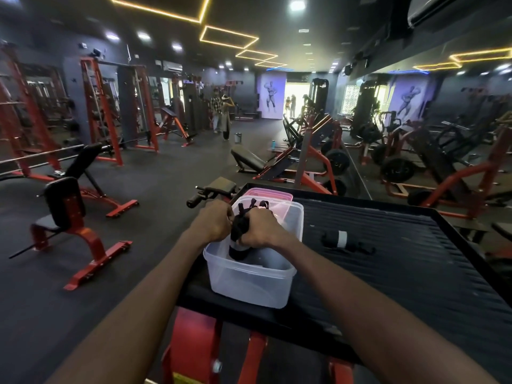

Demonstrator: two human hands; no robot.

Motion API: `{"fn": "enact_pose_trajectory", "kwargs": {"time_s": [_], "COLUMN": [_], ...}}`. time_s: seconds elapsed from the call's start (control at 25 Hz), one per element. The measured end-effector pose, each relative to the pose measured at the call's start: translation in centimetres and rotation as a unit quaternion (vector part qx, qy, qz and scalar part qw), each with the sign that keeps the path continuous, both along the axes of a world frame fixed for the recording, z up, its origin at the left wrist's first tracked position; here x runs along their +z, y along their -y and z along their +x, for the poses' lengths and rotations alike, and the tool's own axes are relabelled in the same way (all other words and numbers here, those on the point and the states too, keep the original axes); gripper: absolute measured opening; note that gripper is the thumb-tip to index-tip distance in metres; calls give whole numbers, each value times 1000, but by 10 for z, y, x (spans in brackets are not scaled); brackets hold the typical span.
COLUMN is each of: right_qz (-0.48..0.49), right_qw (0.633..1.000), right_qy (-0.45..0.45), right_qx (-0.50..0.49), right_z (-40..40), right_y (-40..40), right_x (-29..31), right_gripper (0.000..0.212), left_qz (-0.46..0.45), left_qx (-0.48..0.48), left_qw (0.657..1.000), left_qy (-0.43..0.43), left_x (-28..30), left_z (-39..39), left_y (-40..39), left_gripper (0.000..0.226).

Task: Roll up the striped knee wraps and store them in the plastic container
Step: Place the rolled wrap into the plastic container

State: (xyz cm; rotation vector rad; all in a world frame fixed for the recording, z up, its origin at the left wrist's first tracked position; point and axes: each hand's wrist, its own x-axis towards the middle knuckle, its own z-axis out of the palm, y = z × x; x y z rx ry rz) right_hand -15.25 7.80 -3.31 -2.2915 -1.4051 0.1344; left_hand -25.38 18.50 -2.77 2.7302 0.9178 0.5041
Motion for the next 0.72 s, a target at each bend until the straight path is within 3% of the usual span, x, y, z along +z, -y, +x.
{"fn": "enact_pose_trajectory", "kwargs": {"time_s": [0.16, 0.72], "right_qz": [-11, -9], "right_qw": [1000, 1000], "right_qy": [4, 20], "right_qx": [1, 7], "right_z": [-3, 11], "right_y": [-8, 2], "right_x": [-9, 3], "right_gripper": [17, 21], "left_qz": [9, 40], "left_qx": [-5, 9], "left_qw": [1000, 999], "left_qy": [-7, -5], "left_x": [-3, 7], "left_z": [-1, 6], "left_y": [0, 0], "left_gripper": [21, 23]}}
